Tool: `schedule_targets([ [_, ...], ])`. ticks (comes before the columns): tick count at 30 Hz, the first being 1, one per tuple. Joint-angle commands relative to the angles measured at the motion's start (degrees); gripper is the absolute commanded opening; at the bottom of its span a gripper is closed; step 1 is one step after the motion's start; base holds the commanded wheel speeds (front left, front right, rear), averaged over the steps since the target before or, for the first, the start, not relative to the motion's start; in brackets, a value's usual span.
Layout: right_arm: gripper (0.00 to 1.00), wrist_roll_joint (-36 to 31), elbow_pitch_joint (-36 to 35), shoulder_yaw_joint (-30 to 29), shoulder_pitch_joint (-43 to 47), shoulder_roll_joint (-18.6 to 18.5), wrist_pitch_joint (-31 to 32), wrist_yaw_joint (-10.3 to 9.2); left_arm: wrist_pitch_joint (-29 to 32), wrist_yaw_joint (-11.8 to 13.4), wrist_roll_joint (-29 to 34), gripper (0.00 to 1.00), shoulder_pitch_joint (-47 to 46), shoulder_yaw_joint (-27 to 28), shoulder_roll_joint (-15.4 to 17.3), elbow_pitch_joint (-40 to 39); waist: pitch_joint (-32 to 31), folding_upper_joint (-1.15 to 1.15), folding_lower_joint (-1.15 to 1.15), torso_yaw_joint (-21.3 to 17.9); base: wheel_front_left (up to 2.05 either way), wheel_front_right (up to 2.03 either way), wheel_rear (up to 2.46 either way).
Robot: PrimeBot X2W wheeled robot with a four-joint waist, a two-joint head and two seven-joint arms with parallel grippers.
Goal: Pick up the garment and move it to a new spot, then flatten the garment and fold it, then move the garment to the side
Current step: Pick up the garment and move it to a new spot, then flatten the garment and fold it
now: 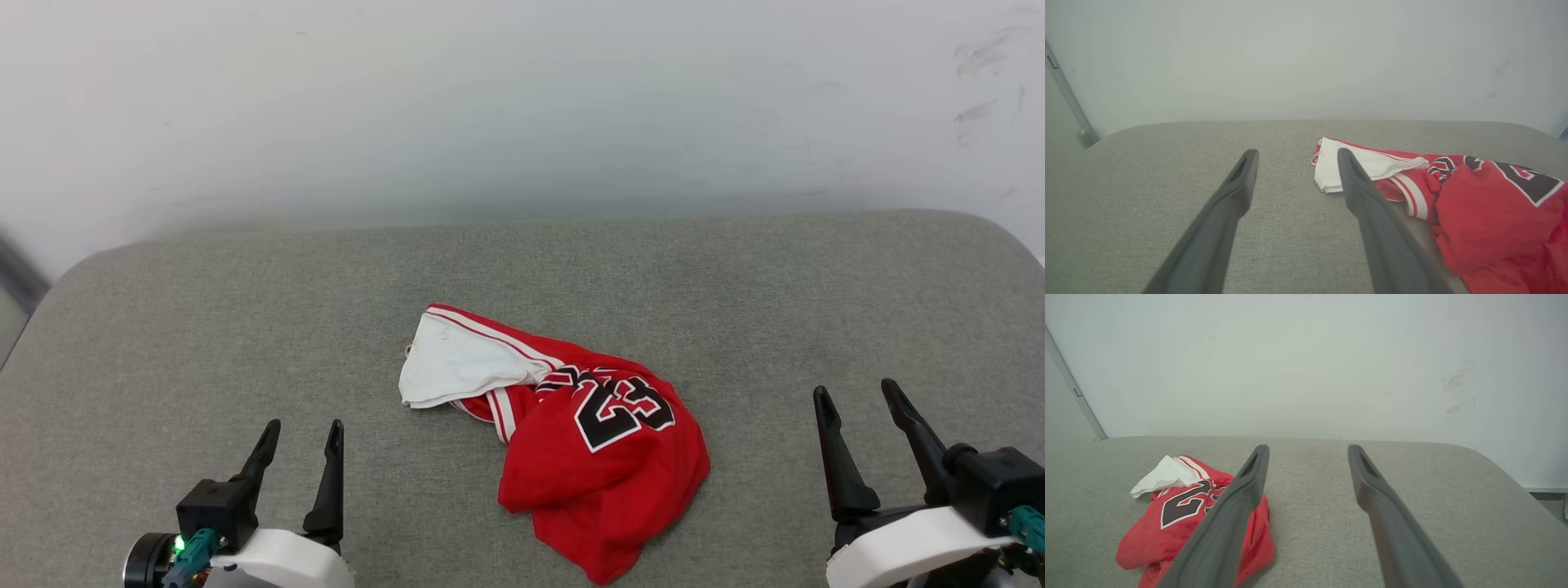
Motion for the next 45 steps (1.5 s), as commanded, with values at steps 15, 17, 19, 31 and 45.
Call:
schedule_targets([
  [15, 1.00, -0.1, -0.2, 0.0, 0.4, 0.1, -0.1, -0.02, -0.1, -1.0, 0.8, 1.00, -1.9, 1.1, -0.8, 0.6, 0.7, 0.00, 0.00, 0.6, 0.00, 0.00, 0.00],
  [17, 1.00, 0.0, -0.3, -0.2, 0.4, 0.1, -0.1, -0.02, -0.1, -1.1, 0.6, 1.00, -2.4, 1.1, -0.8, 0.9, 0.9, 0.00, 0.00, 0.8, 0.00, 0.00, 0.00],
  [19, 1.00, 0.1, -0.4, -0.4, 0.4, 0.1, 0.0, -0.02, 1.3, -1.6, 0.1, 1.00, -4.0, 0.8, -0.8, 1.3, 1.4, 0.00, 0.00, 1.1, 0.00, 0.00, 0.00],
  [31, 1.00, 0.0, -0.7, 0.7, -4.8, 0.1, -1.2, -0.02, 29.1, -7.8, -4.9, 1.00, -25.6, -2.6, 4.1, 5.0, 11.7, 0.00, 0.00, -1.7, 0.00, 0.00, 0.00],
  [45, 1.00, 1.9, 3.8, 1.8, -9.8, 0.1, -5.4, -0.02, 52.3, -10.1, -11.2, 1.00, -33.6, -6.5, 8.6, 16.5, 18.8, 0.00, 0.00, -6.7, 0.00, 0.00, 0.00],
])
